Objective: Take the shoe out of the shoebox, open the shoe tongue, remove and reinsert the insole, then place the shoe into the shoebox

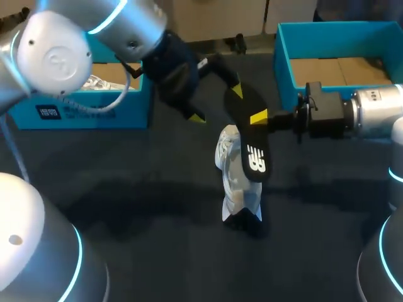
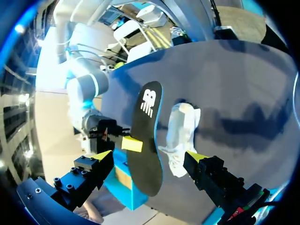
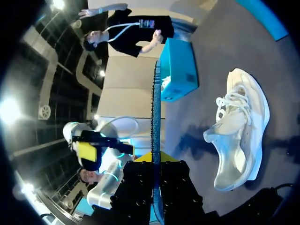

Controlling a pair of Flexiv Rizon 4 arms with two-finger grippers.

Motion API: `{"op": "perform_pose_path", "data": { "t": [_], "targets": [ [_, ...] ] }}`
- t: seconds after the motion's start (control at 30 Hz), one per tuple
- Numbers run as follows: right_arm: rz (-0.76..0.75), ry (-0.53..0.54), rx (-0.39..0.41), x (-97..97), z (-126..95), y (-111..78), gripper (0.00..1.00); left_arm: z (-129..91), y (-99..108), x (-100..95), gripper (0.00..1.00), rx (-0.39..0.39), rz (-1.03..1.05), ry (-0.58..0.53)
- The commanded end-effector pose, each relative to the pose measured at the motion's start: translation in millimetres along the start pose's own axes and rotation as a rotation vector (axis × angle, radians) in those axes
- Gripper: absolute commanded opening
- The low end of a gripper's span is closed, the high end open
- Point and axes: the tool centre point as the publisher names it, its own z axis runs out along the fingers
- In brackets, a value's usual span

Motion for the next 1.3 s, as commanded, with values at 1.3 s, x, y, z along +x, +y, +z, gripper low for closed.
{"op": "perform_pose_path", "data": {
  "t": [1.3],
  "targets": [
    [0.043,0.116,-0.054,24.3,1.2,-17.1,0.0,21.1,20.4,16.6,1.0,0.063,-0.022,-0.722]
  ]
}}
